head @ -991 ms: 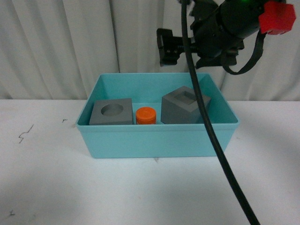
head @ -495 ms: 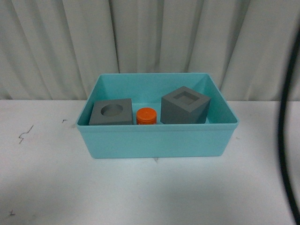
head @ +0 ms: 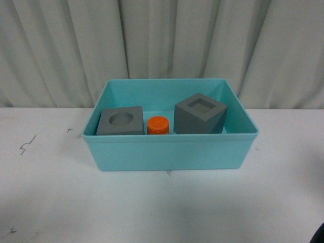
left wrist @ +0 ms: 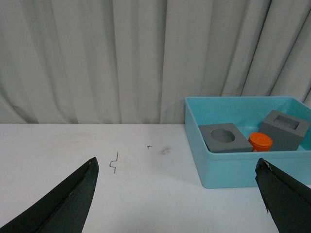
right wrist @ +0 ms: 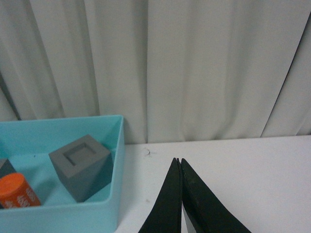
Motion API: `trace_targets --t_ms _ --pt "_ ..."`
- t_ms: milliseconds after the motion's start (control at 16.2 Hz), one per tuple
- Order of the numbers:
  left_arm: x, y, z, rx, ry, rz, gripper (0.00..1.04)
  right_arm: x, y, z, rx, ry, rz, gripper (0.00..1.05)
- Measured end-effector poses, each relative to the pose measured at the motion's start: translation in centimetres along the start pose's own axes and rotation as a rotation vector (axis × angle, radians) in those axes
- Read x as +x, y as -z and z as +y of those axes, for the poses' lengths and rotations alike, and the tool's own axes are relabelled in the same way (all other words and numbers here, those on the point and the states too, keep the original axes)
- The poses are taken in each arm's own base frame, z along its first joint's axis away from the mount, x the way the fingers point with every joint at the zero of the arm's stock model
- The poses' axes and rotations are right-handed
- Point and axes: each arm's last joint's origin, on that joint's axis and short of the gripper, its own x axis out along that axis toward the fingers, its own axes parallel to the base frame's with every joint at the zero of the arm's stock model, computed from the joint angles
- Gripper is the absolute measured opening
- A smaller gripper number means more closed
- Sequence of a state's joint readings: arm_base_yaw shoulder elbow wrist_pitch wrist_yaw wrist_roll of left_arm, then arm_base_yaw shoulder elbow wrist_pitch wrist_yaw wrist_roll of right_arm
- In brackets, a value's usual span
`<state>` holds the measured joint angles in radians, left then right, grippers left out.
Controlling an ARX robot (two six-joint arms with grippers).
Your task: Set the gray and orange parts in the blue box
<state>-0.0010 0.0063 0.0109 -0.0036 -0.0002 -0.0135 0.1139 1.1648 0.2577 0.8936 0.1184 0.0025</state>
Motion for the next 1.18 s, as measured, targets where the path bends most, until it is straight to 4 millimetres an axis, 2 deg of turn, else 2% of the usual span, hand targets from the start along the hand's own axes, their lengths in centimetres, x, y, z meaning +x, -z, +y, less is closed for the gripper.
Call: trace_targets --t_ms 371,557,681,1176 --pt "0.0 0.0 0.0 0.0 0.0 0.0 0.98 -3.9 1.3 -2.0 0.001 0.002 0.003 0.02" --pt "0.0 0.0 0.0 0.0 0.0 0.0 0.98 -5.1 1.5 -2.2 0.001 0.004 -0.02 0.02" --pt "0.0 0.0 0.0 0.0 -0.001 0.0 0.98 -5.9 2.8 -2.2 0.002 0.005 0.013 0.02" --pt "0.0 0.0 0.0 0.0 0.0 0.0 0.98 -8.3 2.0 -2.2 0.001 0.003 -0.026 0.02"
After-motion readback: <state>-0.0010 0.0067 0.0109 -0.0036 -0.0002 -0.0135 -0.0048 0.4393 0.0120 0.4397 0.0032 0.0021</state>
